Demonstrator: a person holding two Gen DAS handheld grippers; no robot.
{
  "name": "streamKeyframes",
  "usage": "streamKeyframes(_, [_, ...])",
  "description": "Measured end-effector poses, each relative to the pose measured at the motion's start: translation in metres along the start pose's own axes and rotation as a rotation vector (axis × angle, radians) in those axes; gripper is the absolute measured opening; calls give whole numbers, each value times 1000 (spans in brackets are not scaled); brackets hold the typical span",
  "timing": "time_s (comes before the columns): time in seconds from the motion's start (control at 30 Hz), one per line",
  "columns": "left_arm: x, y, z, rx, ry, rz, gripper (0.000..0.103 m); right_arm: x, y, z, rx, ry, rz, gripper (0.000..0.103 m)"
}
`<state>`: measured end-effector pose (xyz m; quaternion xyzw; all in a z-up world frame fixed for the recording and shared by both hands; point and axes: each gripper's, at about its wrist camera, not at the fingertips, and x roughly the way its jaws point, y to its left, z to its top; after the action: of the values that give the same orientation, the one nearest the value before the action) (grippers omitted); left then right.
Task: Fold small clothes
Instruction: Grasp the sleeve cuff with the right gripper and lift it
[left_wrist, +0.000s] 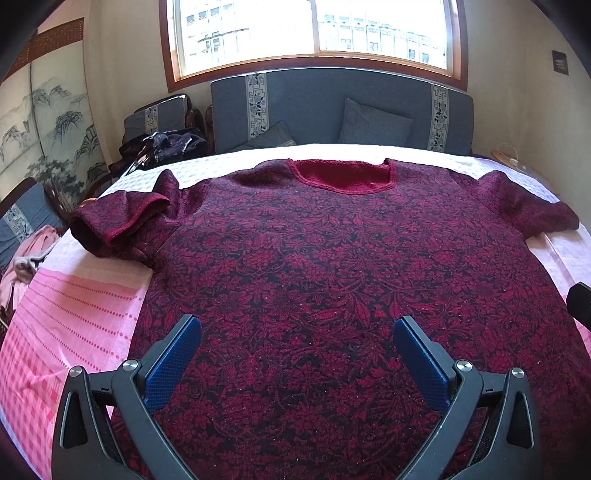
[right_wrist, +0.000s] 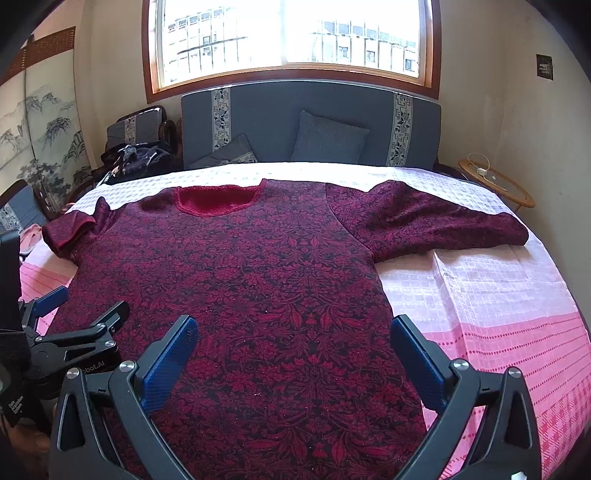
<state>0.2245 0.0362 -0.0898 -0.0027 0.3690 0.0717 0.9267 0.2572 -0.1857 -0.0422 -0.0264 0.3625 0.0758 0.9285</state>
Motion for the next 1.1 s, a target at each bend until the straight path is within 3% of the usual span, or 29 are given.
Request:
streamKeyframes(0.13, [2,-1,-2,1,4,3,103,8,-14,4,26,14,69,102])
streamKeyframes(0.2, [1,-1,-3,-4,5,1,103,14,-32,8,72,26,125,95])
streamKeyframes(0.3, [-2,1,-5,-16,-7,1,103,31,-76,16,183,49,194,74])
streamKeyframes(0.4, [-3,5,-5,-39,-13,-20,103,51,-146,21,389,64,258,68])
streamKeyframes(0.5, [1,11,-4,-72,11,-42,103,68,-227,22,586,66,251,61])
streamKeyframes(0.7, [8,25,-6,-159,48,-79,103,100,-360,18,861,75,189,60])
streamKeyframes(0.9, [11,27,-7,-179,57,-78,103,125,-432,32,978,47,144,60])
streamKeyframes(1.1, [14,23,-6,-160,74,-71,103,157,-461,44,1035,41,146,60])
